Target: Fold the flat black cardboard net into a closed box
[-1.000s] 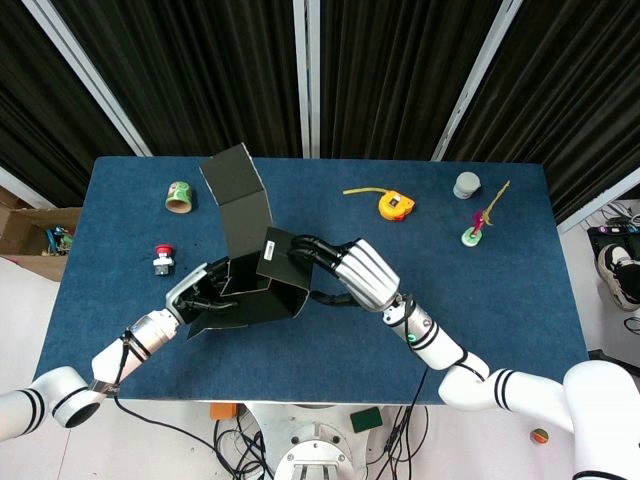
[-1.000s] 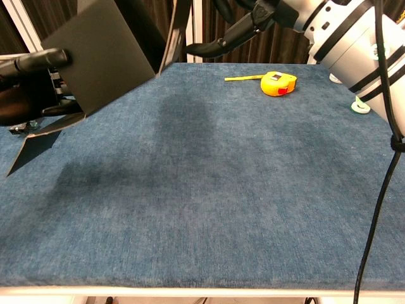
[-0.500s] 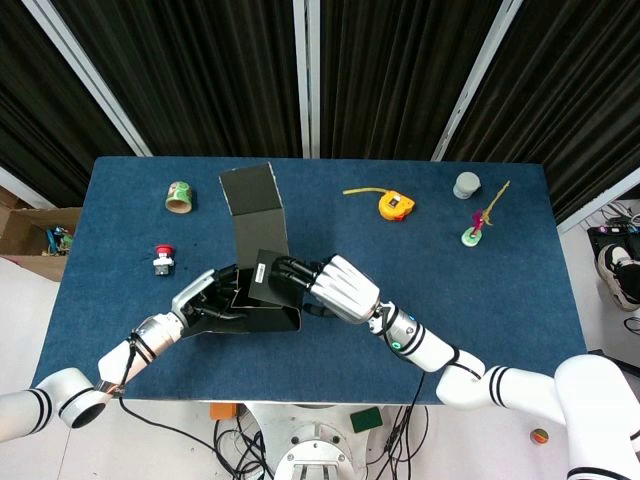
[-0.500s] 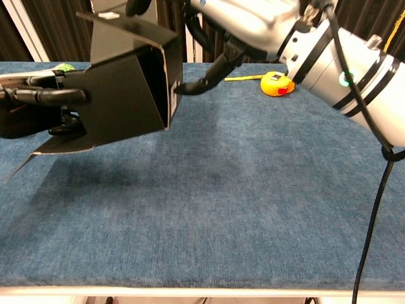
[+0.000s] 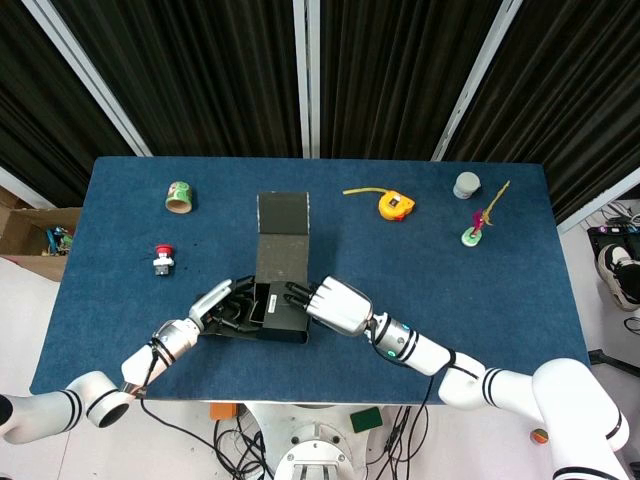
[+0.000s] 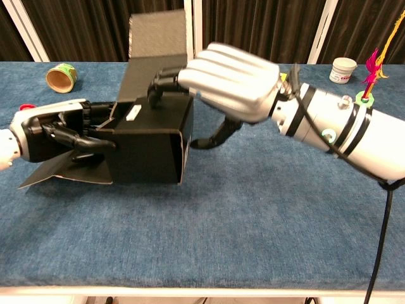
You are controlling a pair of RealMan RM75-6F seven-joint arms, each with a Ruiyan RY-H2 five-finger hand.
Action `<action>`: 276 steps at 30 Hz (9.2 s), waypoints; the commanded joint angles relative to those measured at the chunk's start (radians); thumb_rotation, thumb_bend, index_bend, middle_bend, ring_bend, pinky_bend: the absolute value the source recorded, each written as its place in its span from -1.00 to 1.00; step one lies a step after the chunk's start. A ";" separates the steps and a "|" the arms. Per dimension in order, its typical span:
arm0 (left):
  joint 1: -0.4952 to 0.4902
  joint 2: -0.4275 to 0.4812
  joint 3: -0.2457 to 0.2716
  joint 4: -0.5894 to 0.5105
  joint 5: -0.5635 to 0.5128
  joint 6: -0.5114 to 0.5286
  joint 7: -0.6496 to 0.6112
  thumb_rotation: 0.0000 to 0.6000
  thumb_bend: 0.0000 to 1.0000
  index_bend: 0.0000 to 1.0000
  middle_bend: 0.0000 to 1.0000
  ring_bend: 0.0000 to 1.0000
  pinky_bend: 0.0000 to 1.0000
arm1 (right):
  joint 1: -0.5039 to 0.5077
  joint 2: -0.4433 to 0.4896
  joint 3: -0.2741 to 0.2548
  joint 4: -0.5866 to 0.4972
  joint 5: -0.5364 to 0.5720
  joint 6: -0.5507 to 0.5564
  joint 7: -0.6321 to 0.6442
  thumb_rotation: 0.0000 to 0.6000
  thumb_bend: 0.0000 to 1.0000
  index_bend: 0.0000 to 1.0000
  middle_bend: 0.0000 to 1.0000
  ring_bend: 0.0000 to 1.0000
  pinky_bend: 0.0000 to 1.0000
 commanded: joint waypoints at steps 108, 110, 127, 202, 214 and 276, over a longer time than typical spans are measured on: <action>0.037 -0.070 -0.004 0.012 -0.032 -0.047 0.465 0.10 -0.90 -0.88 -0.66 0.06 0.77 | 0.023 -0.067 -0.120 0.145 -0.086 0.018 -0.036 1.00 -0.55 -0.31 -0.47 0.50 1.00; 0.038 -0.071 -0.002 0.013 -0.030 -0.044 0.463 0.09 -0.90 -0.88 -0.66 0.06 0.77 | 0.019 -0.061 -0.119 0.139 -0.082 0.015 -0.044 1.00 -0.55 -0.31 -0.47 0.50 1.00; 0.048 -0.074 0.007 0.018 -0.018 -0.023 0.474 -0.03 -0.90 -0.90 -0.69 0.05 0.77 | -0.002 -0.031 -0.118 0.108 -0.074 0.013 -0.061 1.00 -0.55 -0.31 -0.47 0.50 1.00; 0.094 -0.144 -0.041 0.077 -0.052 0.034 0.569 0.52 -0.90 -0.17 -0.13 0.13 0.77 | 0.009 -0.046 -0.103 0.141 -0.054 -0.055 -0.068 1.00 -0.27 1.00 1.00 0.72 1.00; 0.100 -0.144 -0.053 0.069 -0.067 0.037 0.607 0.54 -0.90 -0.18 -0.14 0.13 0.77 | -0.014 -0.026 -0.089 0.117 -0.033 -0.031 -0.101 1.00 -0.39 0.67 0.35 0.65 1.00; 0.280 0.065 -0.108 -0.218 -0.070 0.326 0.936 0.36 -0.90 -0.73 -0.72 -0.65 0.04 | -0.174 -0.135 0.148 -0.115 0.521 -0.383 0.637 1.00 -1.00 -0.99 -0.77 0.43 1.00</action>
